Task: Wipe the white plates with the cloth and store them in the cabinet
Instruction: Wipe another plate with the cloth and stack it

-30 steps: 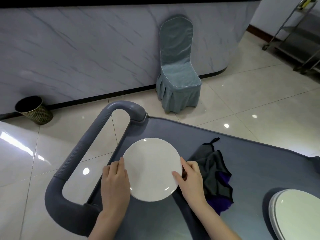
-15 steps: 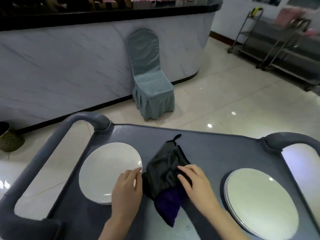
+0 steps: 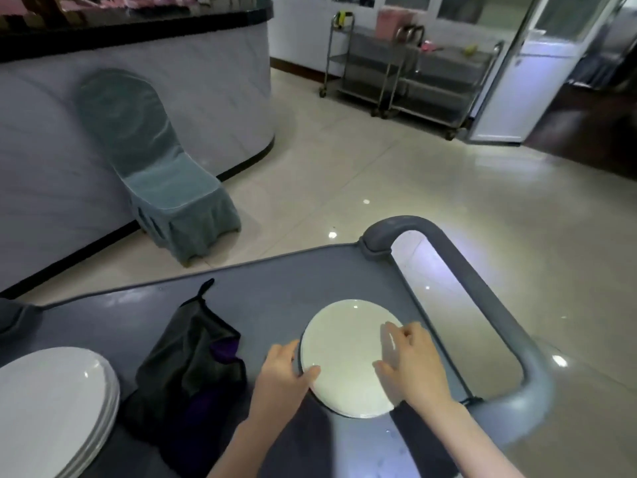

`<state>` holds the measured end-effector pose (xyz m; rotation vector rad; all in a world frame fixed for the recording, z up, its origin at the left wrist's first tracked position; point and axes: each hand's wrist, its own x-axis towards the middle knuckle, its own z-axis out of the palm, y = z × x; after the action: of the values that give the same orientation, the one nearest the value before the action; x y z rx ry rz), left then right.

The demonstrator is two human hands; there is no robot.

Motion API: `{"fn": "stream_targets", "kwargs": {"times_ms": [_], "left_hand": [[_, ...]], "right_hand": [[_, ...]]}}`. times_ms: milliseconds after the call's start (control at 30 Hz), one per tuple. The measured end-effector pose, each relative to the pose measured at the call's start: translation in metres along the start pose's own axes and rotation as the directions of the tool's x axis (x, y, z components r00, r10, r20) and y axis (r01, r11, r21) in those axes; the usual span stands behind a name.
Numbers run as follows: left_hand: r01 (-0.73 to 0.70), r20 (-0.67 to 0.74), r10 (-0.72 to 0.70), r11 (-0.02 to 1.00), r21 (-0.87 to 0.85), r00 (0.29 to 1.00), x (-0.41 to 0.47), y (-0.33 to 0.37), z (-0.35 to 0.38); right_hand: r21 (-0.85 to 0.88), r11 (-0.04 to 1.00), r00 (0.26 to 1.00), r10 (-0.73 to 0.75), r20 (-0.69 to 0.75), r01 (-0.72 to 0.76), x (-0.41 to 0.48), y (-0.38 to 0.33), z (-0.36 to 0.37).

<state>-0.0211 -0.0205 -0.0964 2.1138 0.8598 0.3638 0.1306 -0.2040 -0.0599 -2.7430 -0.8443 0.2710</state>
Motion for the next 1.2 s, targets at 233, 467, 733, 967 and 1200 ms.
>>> {"fn": "stream_targets", "kwargs": {"times_ms": [233, 467, 733, 967, 1200], "left_hand": [[0.148, 0.123, -0.147, 0.989, 0.002, 0.981, 0.004, 0.018, 0.012], [0.174, 0.111, -0.177, 0.984, 0.037, 0.978, 0.003, 0.025, 0.014], [0.214, 0.106, -0.204, 0.972, -0.098, 0.973, -0.003, 0.029, 0.002], [0.279, 0.105, -0.260, 0.916, -0.288, 0.960, -0.018, 0.011, -0.047], [0.356, 0.019, -0.384, 0.837, -0.416, 0.923, -0.034, -0.033, -0.107]], "right_hand": [[0.189, 0.973, 0.984, 0.108, 0.145, -0.135, 0.008, 0.025, -0.007], [0.308, 0.920, 0.964, 0.189, 0.189, -0.241, 0.013, 0.023, -0.008], [0.311, 0.890, 0.936, 0.270, 0.226, -0.332, 0.015, 0.008, -0.014], [0.720, 0.659, 0.972, 0.082, 0.219, -0.218, 0.012, -0.030, -0.008], [0.886, 0.233, 0.907, -0.032, 0.419, -0.401, 0.002, -0.091, 0.010]]}}
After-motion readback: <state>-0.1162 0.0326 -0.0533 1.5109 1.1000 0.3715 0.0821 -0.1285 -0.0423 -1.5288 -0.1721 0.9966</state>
